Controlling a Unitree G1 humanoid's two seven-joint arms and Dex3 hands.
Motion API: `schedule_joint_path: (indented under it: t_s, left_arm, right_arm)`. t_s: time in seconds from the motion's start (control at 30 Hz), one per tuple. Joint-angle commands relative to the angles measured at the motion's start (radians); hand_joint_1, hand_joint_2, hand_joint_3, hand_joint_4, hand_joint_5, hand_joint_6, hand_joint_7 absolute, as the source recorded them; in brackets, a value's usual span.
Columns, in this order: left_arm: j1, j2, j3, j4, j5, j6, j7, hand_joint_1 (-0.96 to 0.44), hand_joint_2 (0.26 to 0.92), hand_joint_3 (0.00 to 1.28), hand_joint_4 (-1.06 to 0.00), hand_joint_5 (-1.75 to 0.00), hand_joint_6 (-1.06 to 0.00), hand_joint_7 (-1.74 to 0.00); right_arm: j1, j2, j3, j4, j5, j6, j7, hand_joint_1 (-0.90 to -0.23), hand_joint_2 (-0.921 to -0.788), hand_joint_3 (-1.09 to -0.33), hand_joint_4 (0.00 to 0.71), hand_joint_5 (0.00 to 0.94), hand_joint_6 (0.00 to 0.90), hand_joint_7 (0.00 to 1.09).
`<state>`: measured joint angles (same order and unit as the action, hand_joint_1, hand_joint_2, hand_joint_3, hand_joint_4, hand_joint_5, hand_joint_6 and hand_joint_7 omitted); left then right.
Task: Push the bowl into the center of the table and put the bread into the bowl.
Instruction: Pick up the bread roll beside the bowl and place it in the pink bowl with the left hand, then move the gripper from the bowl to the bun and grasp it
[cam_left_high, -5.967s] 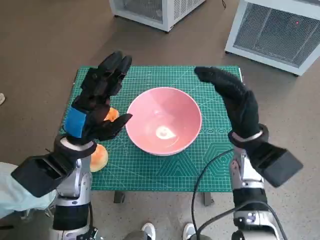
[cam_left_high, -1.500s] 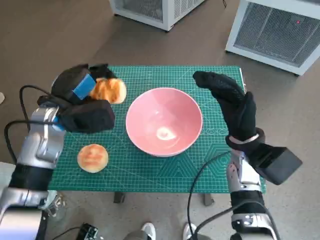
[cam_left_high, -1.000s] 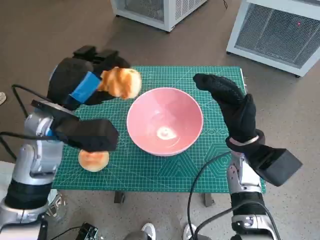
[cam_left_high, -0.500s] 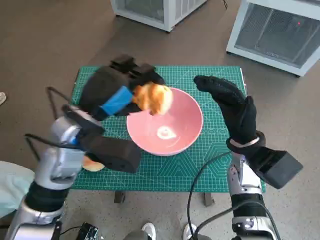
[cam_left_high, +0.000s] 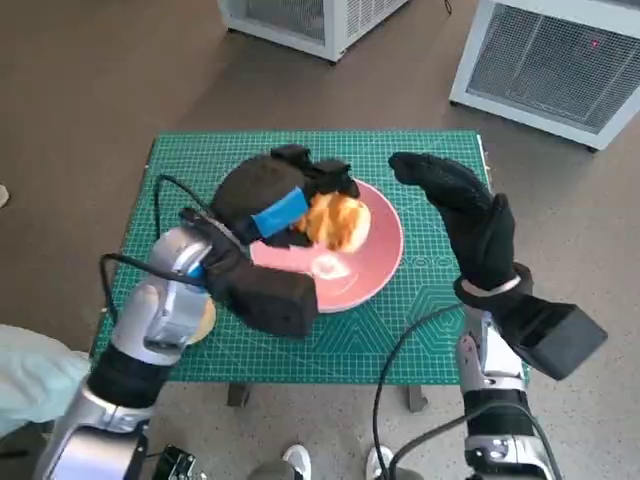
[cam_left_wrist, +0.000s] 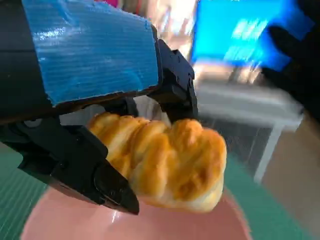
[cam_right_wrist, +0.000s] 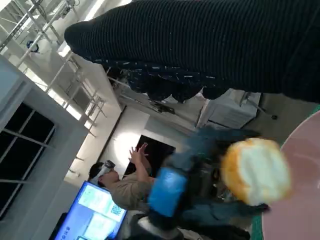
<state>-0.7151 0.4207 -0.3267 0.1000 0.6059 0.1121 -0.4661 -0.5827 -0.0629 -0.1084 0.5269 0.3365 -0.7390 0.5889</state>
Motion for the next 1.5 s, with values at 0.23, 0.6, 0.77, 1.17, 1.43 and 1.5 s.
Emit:
schedule_joint_path:
  t_s: [0.23, 0.6, 0.77, 1.17, 1.43, 1.5]
  left_arm:
    - [0.003, 0.007, 0.030, -0.040, -0.088, -0.003, -0.065, -0.13, 0.816, 0.02, -0.08, 0.00, -0.20, -0.03]
    - [0.063, 0.064, 0.103, -0.207, -0.158, 0.015, -0.119, -0.15, 0.812, 0.01, -0.06, 0.00, -0.19, -0.01]
    - [0.122, 0.129, 0.166, -0.346, -0.188, 0.009, -0.151, -0.16, 0.800, 0.00, -0.07, 0.00, -0.19, -0.01]
    - [0.308, 0.304, 0.414, -0.593, -0.337, 0.105, -0.273, -0.13, 0.771, 0.00, -0.08, 0.00, -0.20, -0.01]
    - [0.444, 0.385, 0.537, -0.674, -0.371, 0.168, -0.305, -0.12, 0.767, 0.00, -0.08, 0.00, -0.20, -0.01]
    - [0.473, 0.398, 0.555, -0.679, -0.373, 0.164, -0.305, -0.12, 0.765, 0.00, -0.08, 0.00, -0.20, -0.01]
  right_arm:
    - [0.037, 0.001, 0.002, -0.010, 0.004, 0.022, -0.001, -0.759, -0.921, -0.742, 0.227, 0.000, -0.001, 0.63]
    - [0.038, 0.007, 0.002, -0.008, 0.003, 0.023, -0.004, -0.753, -0.921, -0.739, 0.228, 0.001, -0.001, 0.62]
    - [0.040, 0.010, 0.003, -0.009, 0.002, 0.022, -0.007, -0.752, -0.921, -0.739, 0.227, 0.000, -0.001, 0.62]
    - [0.033, 0.020, 0.002, 0.004, 0.007, 0.019, -0.004, -0.753, -0.921, -0.741, 0.225, 0.000, -0.001, 0.62]
    - [0.019, 0.021, -0.002, 0.029, 0.009, 0.010, 0.003, -0.752, -0.921, -0.738, 0.223, 0.000, -0.001, 0.62]
    - [0.016, 0.022, -0.003, 0.035, 0.009, 0.009, 0.004, -0.751, -0.921, -0.737, 0.223, 0.000, -0.001, 0.62]
